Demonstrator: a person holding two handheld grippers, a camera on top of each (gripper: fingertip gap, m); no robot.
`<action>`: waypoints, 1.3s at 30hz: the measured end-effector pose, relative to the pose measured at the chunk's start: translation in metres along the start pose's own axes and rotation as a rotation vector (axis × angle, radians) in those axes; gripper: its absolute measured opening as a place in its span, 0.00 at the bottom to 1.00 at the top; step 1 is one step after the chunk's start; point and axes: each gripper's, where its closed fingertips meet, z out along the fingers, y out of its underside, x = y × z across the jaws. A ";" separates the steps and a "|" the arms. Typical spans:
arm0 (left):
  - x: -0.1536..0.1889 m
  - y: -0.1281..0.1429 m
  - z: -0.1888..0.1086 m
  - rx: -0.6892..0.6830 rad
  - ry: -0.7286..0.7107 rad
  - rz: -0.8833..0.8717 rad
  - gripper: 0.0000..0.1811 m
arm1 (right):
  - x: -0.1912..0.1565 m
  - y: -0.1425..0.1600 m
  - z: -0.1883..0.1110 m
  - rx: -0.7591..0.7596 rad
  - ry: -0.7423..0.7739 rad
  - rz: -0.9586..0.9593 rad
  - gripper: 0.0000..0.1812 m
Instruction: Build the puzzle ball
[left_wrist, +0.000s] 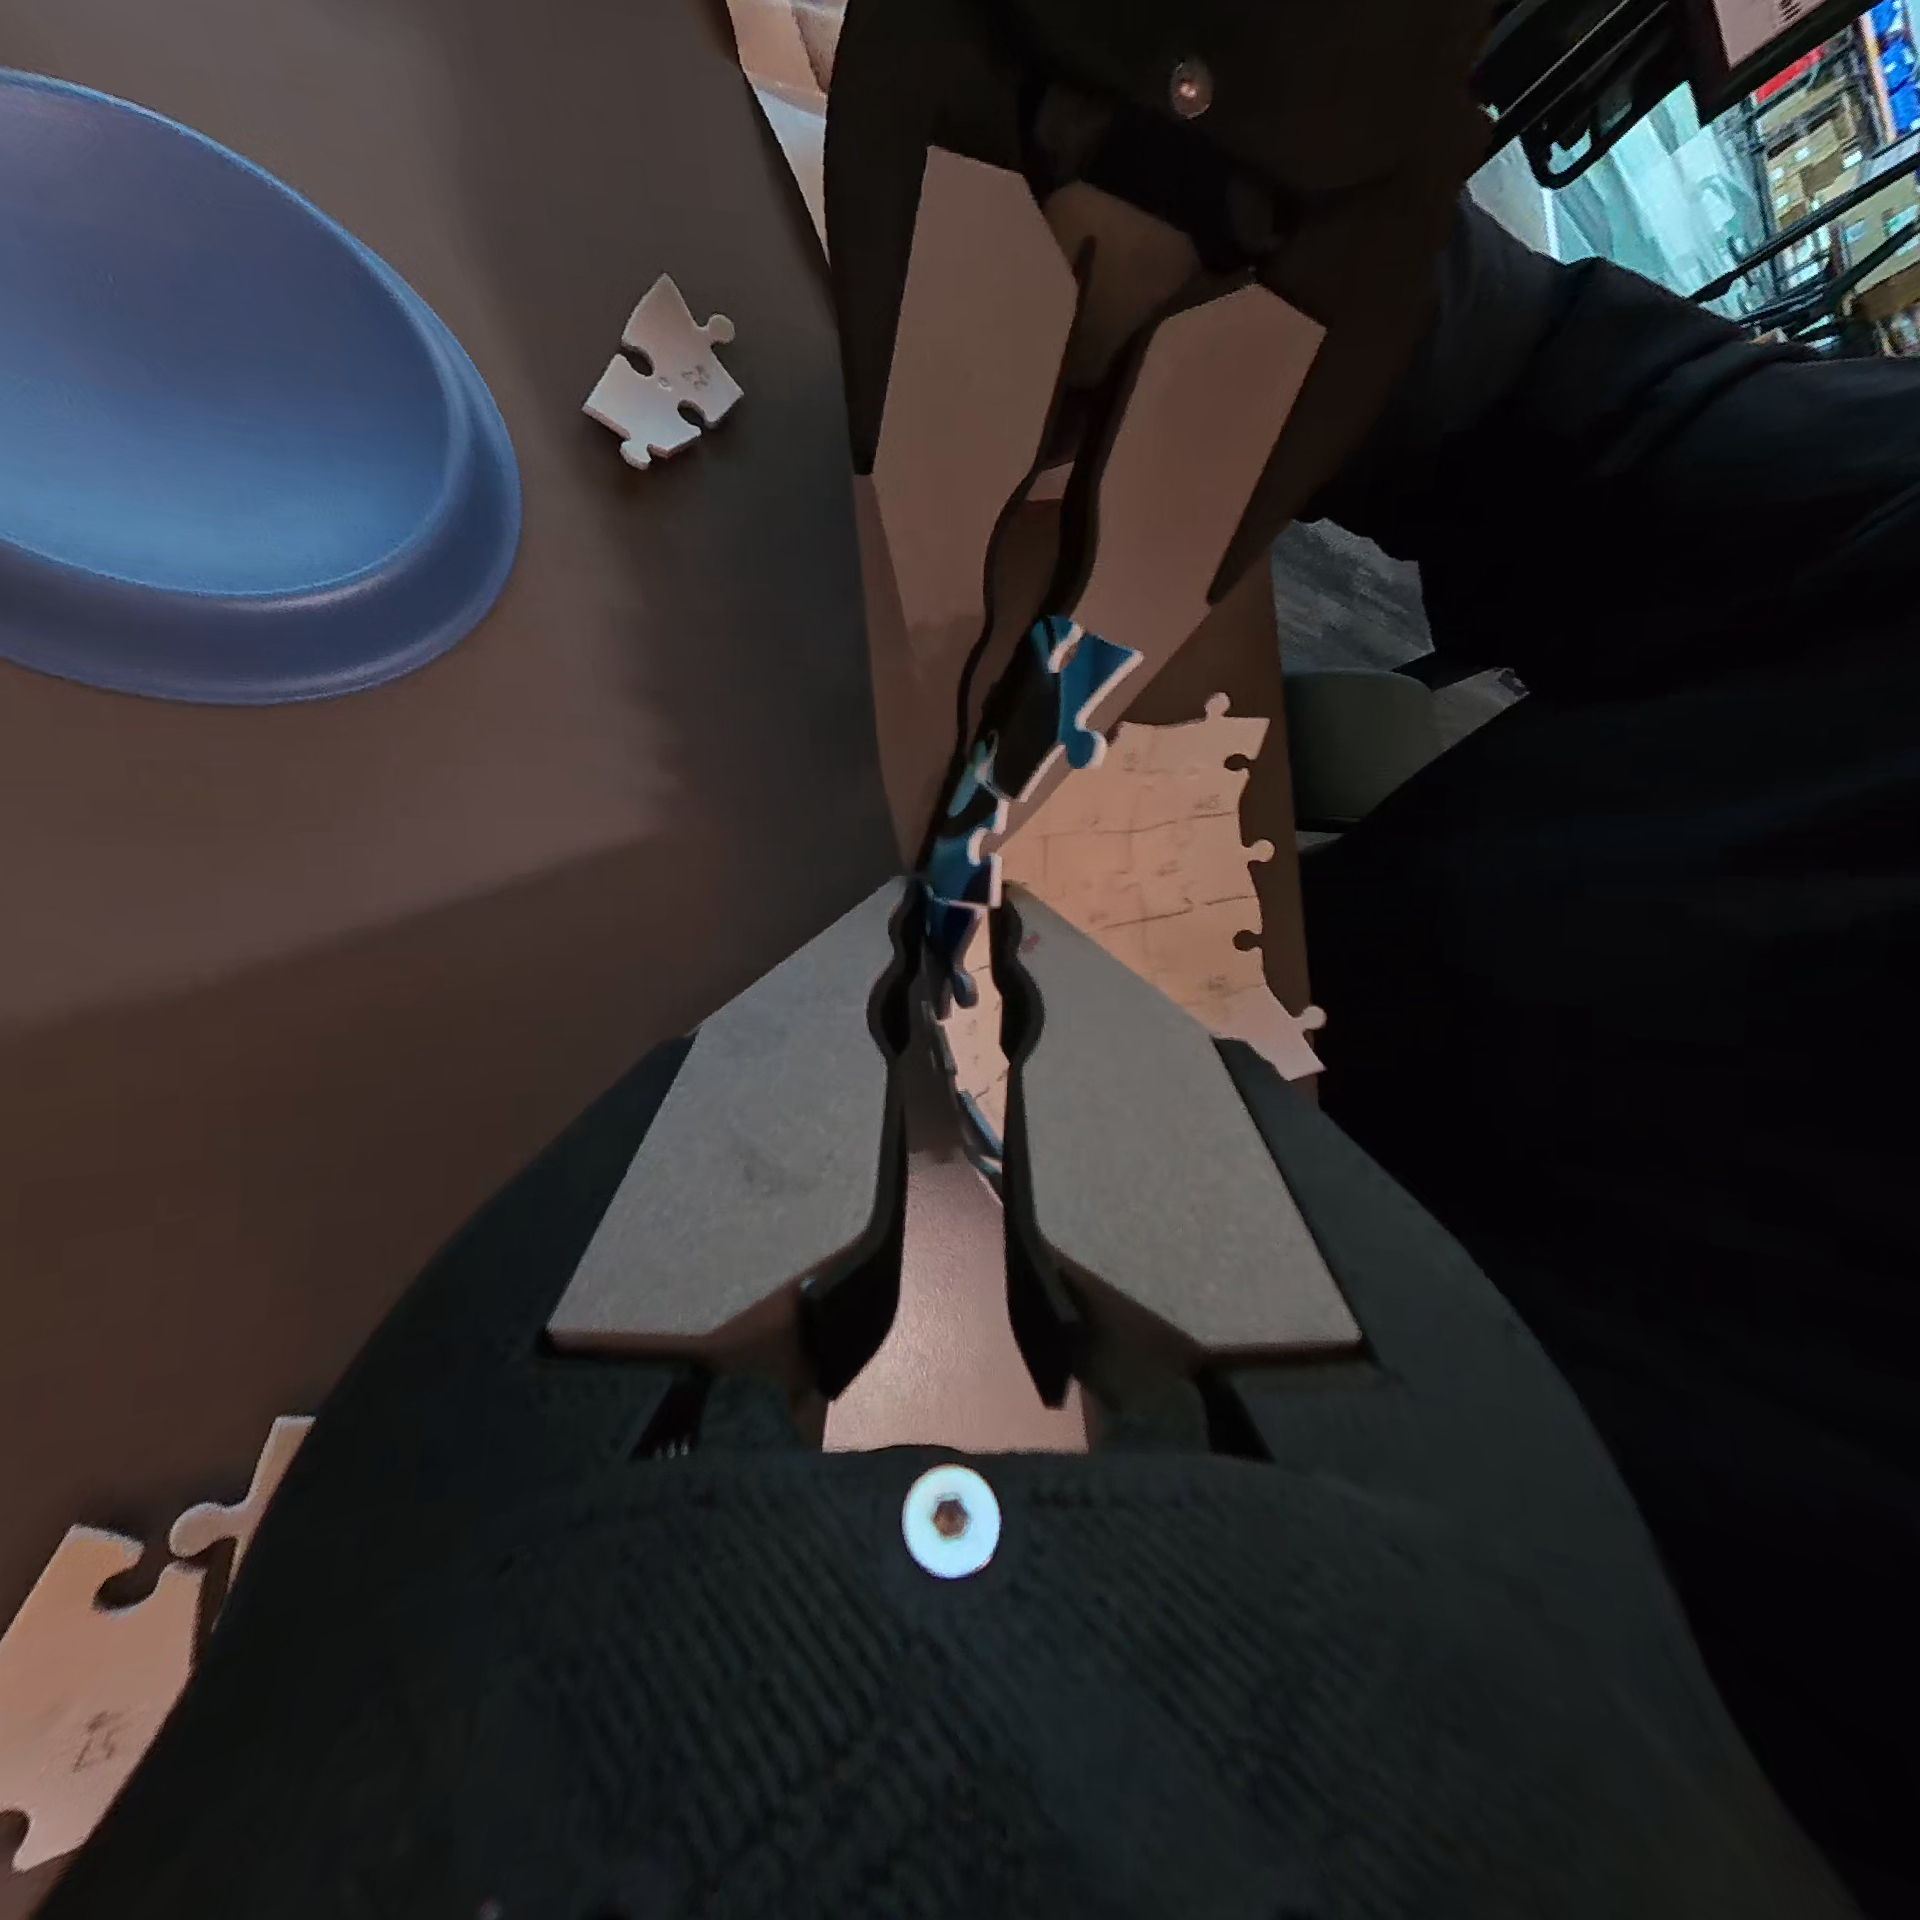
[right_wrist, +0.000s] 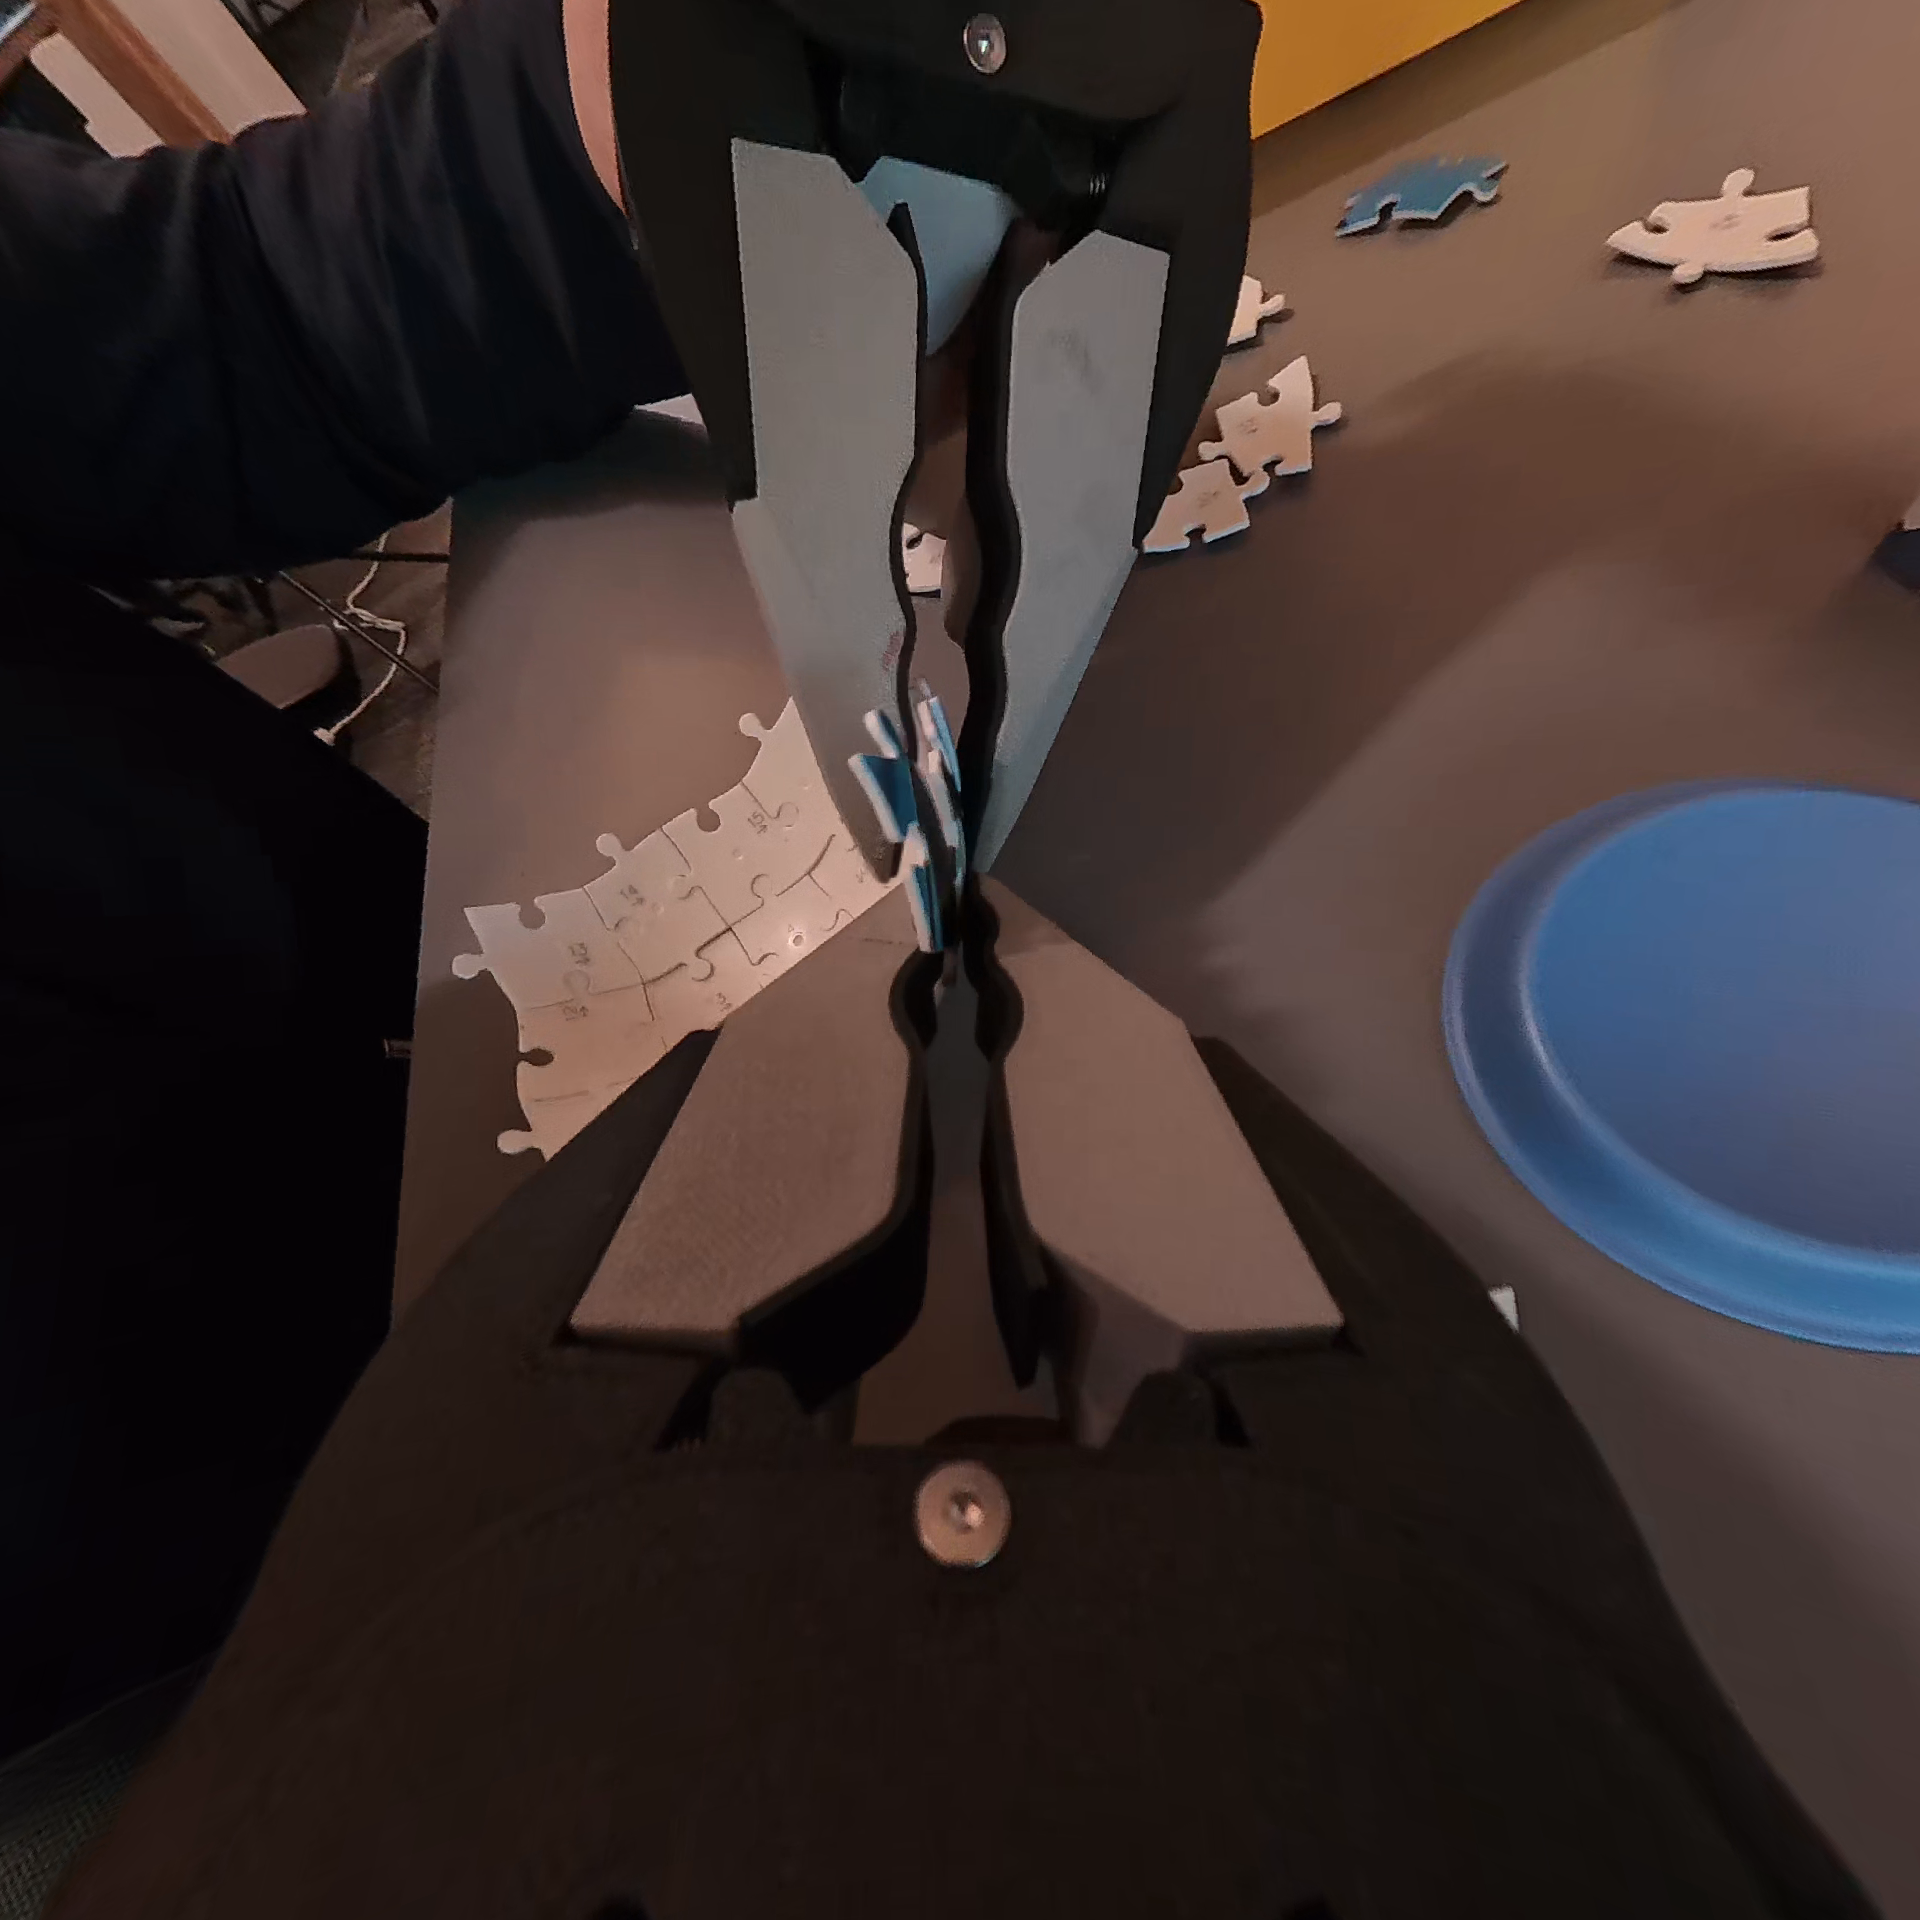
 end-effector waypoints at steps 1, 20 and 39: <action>-0.001 0.000 0.000 0.001 -0.012 0.007 0.04 | 0.000 0.000 0.000 0.002 -0.002 0.000 0.00; 0.000 0.001 -0.001 -0.015 -0.044 0.045 0.00 | -0.004 -0.007 -0.004 0.073 -0.065 0.073 0.00; -0.007 0.006 0.003 -0.043 -0.073 0.026 0.01 | -0.001 -0.017 -0.011 0.137 -0.067 0.109 0.02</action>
